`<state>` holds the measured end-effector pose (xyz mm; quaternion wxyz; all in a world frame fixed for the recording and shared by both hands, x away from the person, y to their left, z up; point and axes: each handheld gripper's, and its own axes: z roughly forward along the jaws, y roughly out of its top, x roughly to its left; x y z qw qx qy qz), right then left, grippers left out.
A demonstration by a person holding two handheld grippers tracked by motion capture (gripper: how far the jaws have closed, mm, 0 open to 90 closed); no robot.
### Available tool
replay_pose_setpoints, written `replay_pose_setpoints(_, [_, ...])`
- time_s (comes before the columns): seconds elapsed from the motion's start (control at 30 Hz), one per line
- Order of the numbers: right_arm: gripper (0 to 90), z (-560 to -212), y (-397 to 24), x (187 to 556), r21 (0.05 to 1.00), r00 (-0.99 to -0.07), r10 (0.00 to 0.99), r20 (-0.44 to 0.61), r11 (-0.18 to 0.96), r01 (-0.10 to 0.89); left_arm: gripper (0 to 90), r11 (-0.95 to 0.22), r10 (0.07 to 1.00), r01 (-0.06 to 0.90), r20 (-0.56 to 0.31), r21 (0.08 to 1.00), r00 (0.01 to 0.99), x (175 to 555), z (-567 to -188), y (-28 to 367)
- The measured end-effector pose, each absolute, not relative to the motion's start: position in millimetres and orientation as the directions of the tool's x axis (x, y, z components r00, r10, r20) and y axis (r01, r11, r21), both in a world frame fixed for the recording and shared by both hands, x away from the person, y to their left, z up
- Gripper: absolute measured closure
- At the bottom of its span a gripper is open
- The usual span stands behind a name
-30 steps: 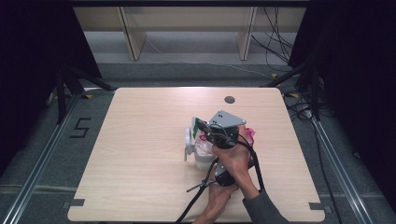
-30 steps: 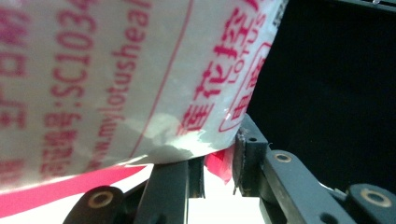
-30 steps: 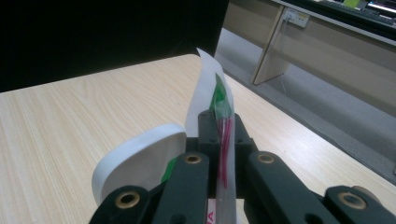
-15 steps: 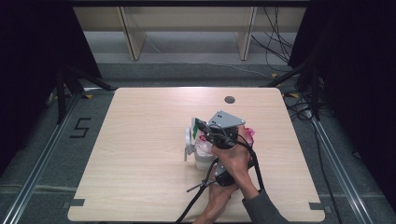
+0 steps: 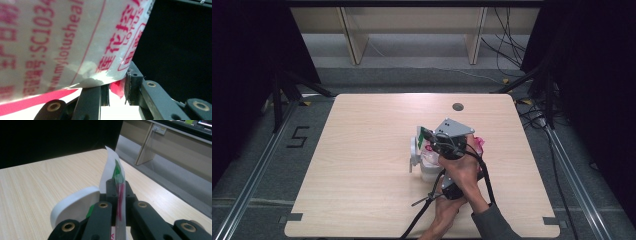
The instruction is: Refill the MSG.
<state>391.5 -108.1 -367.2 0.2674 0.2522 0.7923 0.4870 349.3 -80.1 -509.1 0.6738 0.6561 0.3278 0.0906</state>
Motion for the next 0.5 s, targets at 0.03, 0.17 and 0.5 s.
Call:
replay_pose_setpoints(0.03, [88.9, -367.2, -107.8, 390.3, 0.905, -0.733, 0.661, -0.162, 0.395, 0.156, 76.6, 0.120, 0.561, 0.307, -0.319, 0.944, 0.763, 348.7, -508.2, -80.3])
replay_pose_setpoints(0.17, [88.9, -364.7, -108.6, 389.5, 0.906, -0.736, 0.658, -0.161, 0.394, 0.153, 76.6, 0.141, 0.551, 0.314, -0.338, 0.939, 0.763, 347.8, -507.6, -81.2])
replay_pose_setpoints(0.5, [88.9, -364.8, -108.3, 389.5, 0.904, -0.737, 0.655, -0.164, 0.400, 0.154, 76.5, 0.126, 0.550, 0.301, -0.319, 0.945, 0.772, 348.8, -507.4, -79.8])
